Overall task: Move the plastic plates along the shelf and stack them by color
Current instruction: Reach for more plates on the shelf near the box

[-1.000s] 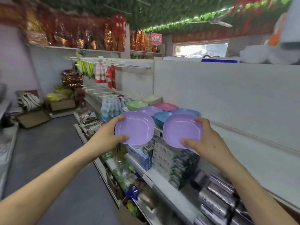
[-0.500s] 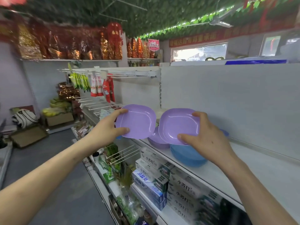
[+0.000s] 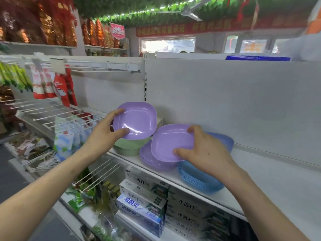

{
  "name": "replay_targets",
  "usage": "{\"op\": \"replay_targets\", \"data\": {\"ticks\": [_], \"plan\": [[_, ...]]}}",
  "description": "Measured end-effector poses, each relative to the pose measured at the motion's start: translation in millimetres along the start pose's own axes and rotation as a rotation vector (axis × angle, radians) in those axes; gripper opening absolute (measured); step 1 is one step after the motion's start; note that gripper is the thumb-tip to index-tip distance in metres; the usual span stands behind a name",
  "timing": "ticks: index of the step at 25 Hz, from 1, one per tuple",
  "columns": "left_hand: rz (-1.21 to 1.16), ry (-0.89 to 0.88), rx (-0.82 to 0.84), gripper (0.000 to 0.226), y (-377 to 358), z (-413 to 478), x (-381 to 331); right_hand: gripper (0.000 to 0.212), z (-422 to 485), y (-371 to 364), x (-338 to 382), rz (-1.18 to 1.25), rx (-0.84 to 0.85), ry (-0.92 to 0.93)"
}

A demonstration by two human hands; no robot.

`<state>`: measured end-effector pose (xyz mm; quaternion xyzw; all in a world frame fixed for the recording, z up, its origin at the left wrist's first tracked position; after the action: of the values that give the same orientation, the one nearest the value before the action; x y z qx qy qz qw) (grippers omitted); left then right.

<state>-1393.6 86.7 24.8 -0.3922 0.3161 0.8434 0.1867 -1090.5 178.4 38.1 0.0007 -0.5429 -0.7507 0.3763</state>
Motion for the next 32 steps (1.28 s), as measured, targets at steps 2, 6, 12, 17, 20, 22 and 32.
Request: {"op": "replay_targets", "data": {"ticks": [2,6,12,17,20,22,32], "plan": [[-0.026,-0.020,0.041,0.061,-4,15,8,0.073,5,-5,13,-0.060,-0.005,-0.024],[-0.049,-0.035,0.118,0.063,-2,47,15,0.064,7,-18,37,-0.209,0.021,-0.085],[-0.138,-0.061,0.241,0.064,-6,78,34,0.049,9,-39,56,-0.508,0.054,-0.091],[-0.205,-0.074,0.334,0.063,-15,94,50,0.061,6,-55,57,-0.644,0.066,-0.180],[-0.222,-0.081,0.413,0.063,-23,95,55,0.067,4,-65,58,-0.685,0.059,-0.214],[-0.200,-0.103,0.487,0.064,-29,94,57,0.067,-1,-67,59,-0.665,0.027,-0.234],[0.197,-0.350,0.843,0.092,-79,65,20,0.040,-42,-8,44,-0.537,-0.522,-0.422]]}}
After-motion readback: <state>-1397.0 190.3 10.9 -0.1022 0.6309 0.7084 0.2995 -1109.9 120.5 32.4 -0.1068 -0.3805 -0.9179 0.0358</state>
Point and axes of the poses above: each hand's wrist, its own z-axis towards the middle knuckle, its own y-axis out of the back of the hand, x = y × z, the point moved 3 cm from there along z, towards the middle knuckle, and after that the axes turned 9 degrees about -x, right-handed, at the moved point
